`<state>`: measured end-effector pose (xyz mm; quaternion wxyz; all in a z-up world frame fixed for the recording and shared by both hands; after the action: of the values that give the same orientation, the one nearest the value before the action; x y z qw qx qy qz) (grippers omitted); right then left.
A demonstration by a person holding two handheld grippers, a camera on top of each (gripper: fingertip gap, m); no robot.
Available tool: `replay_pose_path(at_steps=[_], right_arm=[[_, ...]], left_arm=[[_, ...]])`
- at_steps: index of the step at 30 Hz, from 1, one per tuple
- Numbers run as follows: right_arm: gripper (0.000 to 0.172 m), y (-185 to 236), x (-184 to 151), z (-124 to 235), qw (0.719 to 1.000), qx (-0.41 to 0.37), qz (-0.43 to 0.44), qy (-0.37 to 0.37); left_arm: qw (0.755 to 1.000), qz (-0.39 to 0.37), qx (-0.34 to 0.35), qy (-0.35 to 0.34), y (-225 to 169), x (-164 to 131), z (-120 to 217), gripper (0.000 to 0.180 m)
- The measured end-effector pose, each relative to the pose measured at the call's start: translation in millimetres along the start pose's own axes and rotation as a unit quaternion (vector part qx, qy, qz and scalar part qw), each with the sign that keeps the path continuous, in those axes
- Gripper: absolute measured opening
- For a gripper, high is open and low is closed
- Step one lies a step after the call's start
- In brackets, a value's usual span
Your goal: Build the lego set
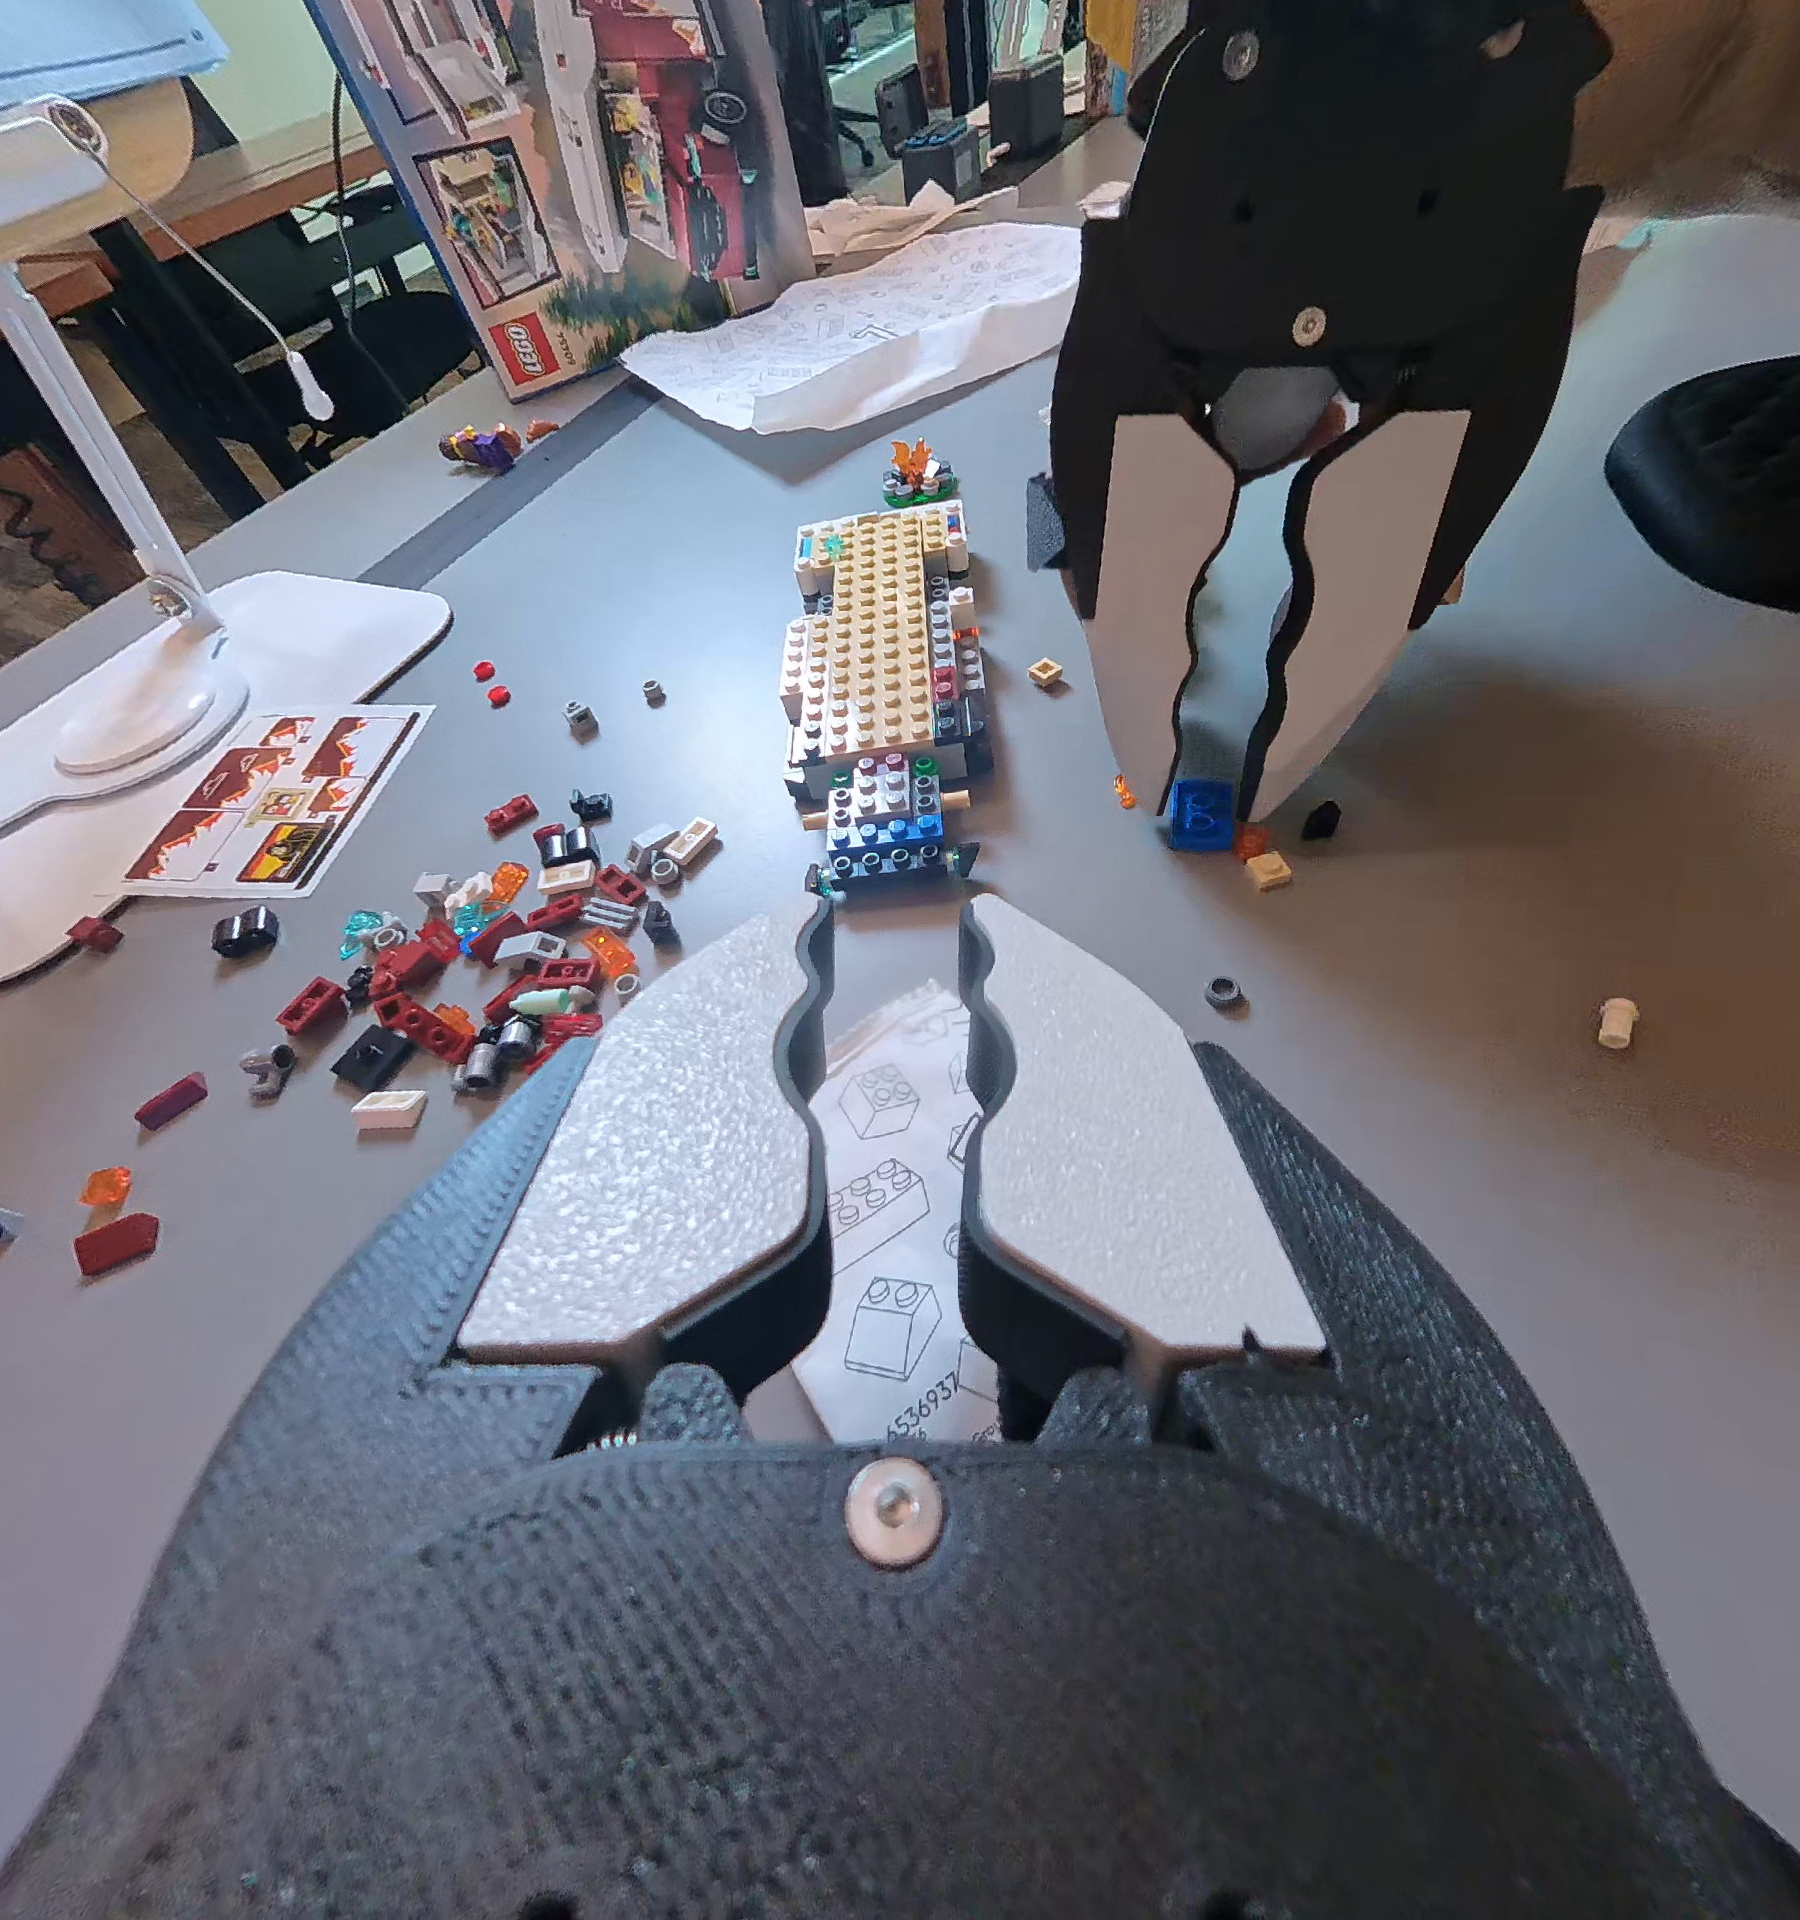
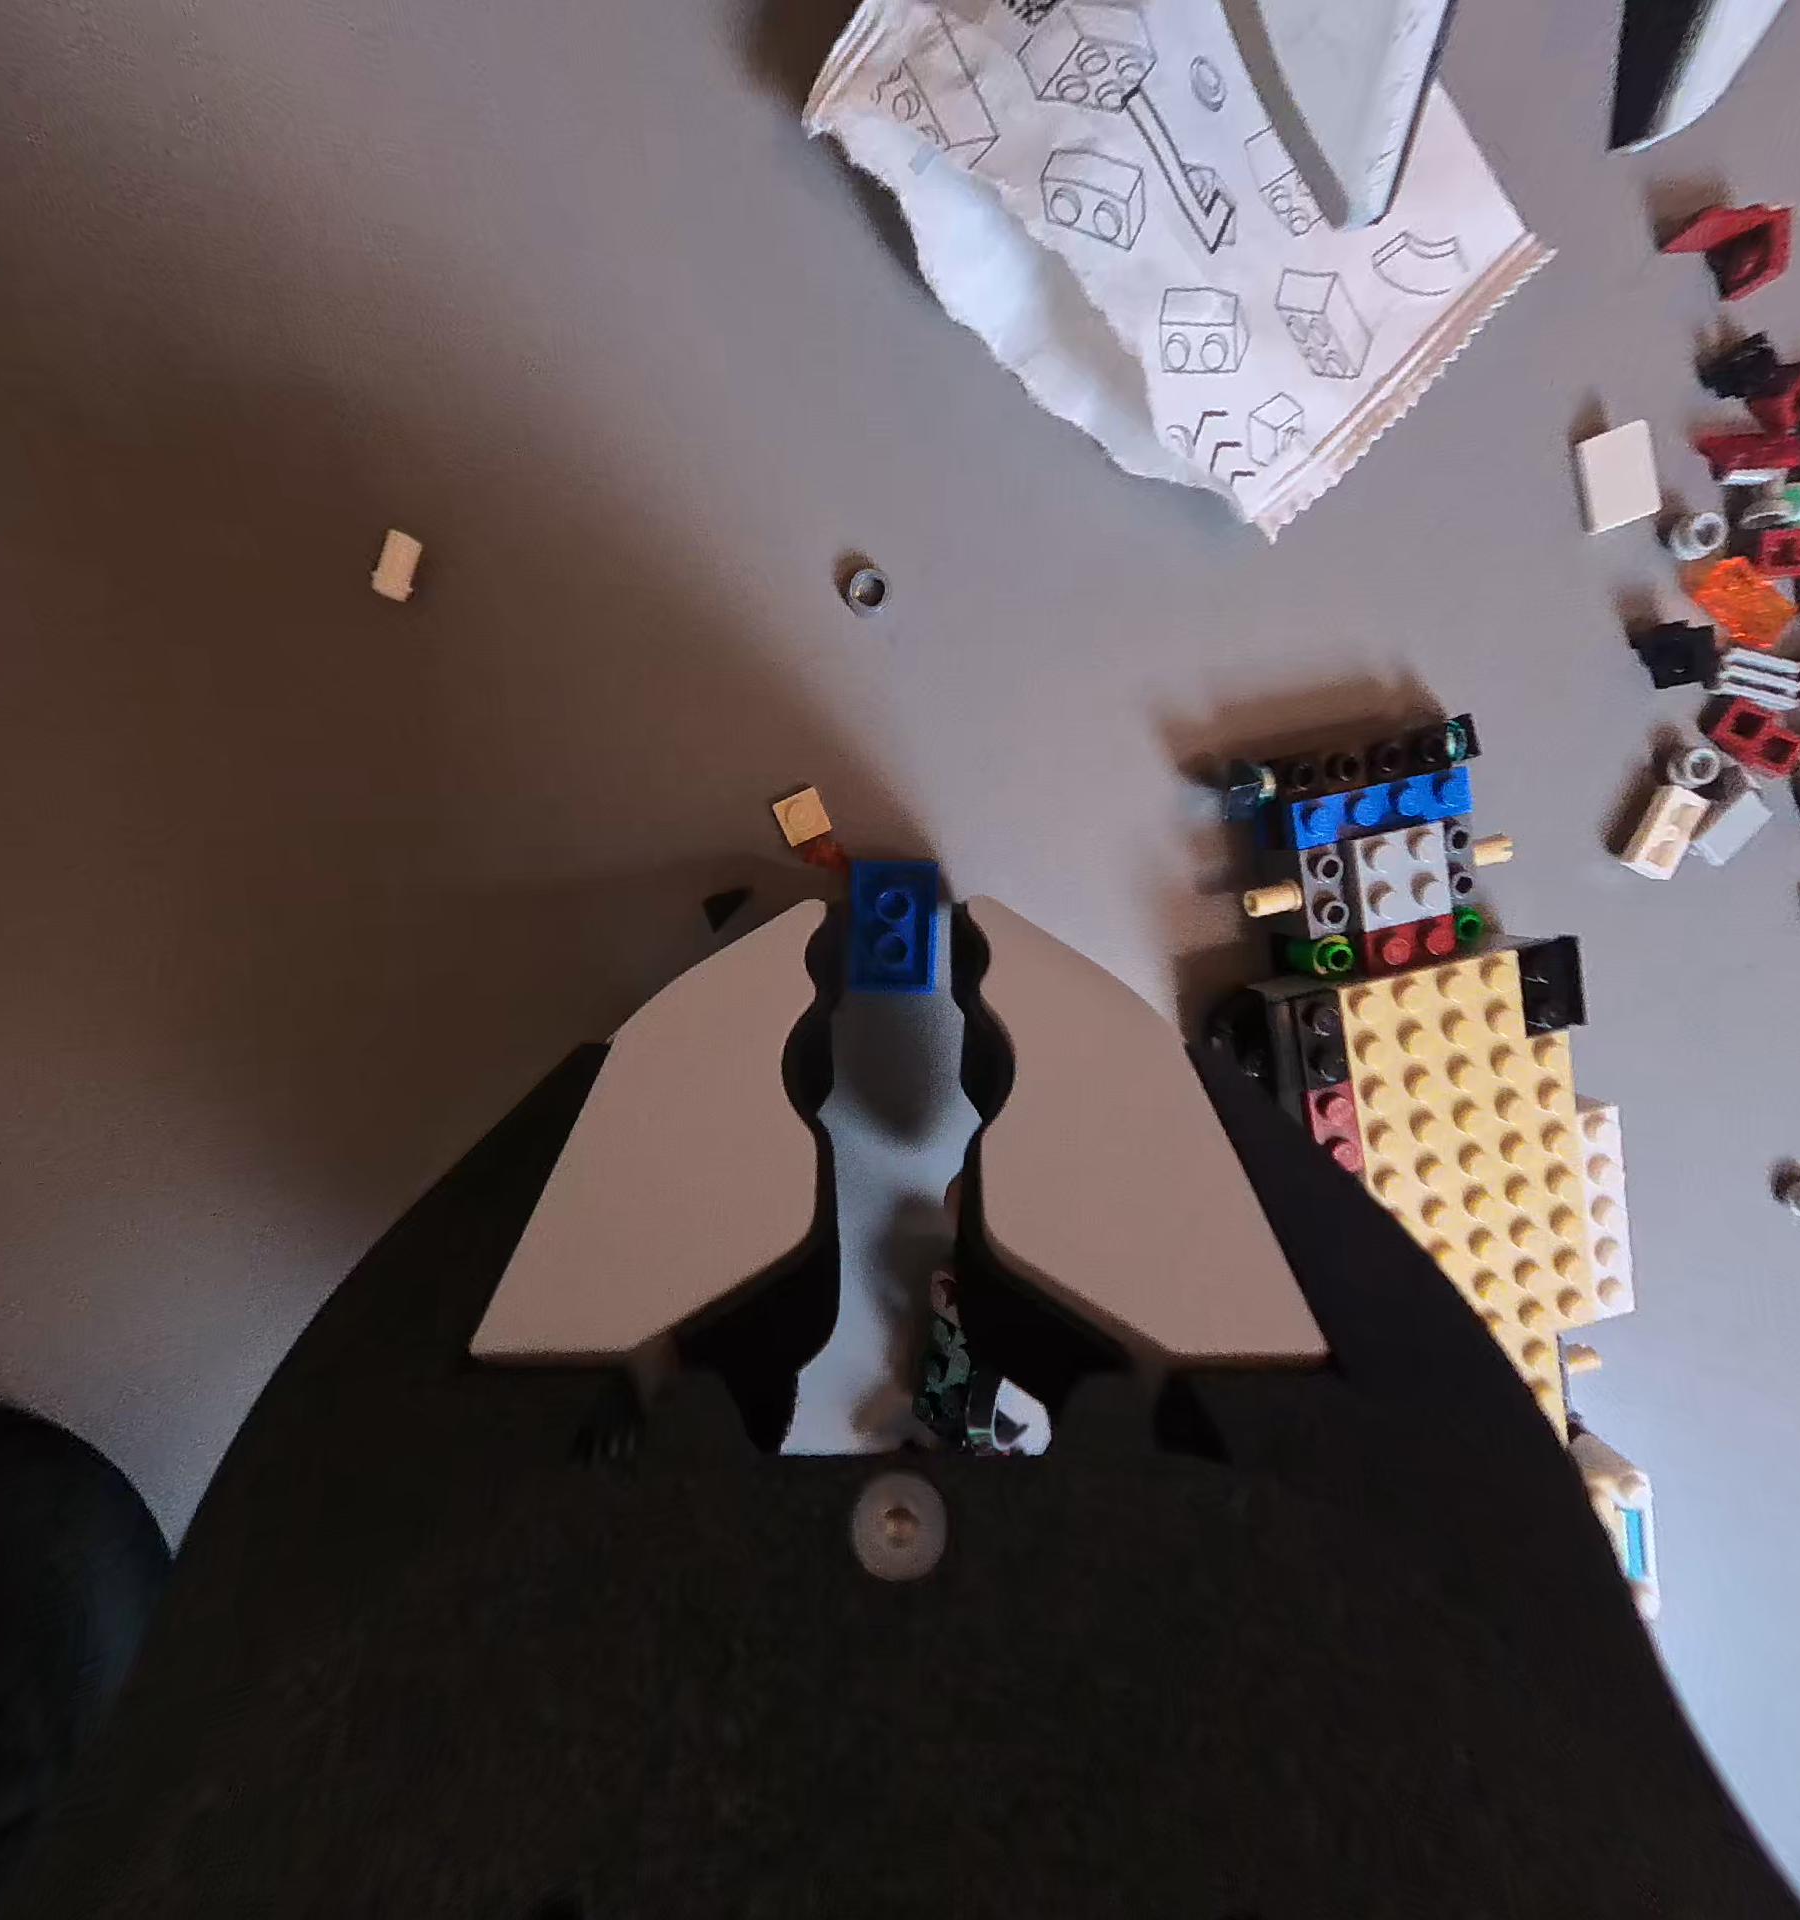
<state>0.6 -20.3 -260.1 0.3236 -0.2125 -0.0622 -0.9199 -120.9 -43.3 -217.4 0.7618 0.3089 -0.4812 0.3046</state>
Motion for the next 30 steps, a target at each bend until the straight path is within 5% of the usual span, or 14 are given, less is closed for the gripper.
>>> replay_pose_path(at_steps=[9, 13, 20, 30], right_arm=[[0.016, -3, 1, 9, 0.999, -0.014, -0.015, -0.034], [0.016, -12, 31, 44, 0.976, -0.062, -0.041, -0.203], [0.016, -18, 78, 86, 0.877, -0.072, -0.106, -0.463], [0.016, -17, 95, 85, 0.86, -0.05, -0.1, -0.498]], left_arm=[[1.0, -0.001, -0.01, -0.009, -3, 3, 1, 0.023], [0.998, 0.016, -0.04, -0.037, -12, 15, 2, 0.024], [0.981, 0.099, -0.136, -0.098, -40, 49, -5, 0.03], [0.971, 0.125, -0.131, -0.153, -36, 68, 1, 0.017]])
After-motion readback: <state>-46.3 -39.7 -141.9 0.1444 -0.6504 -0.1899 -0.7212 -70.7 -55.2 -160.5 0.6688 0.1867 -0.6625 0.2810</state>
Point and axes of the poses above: each gripper's, where its closed fingertips meet, z back along the fingers, x out of its top, y = z × x across the jaws, the point moved 3 cm from there along z, back along the fingers, and after that the axes turned 3 degrees about x, right-handed, at the moved point
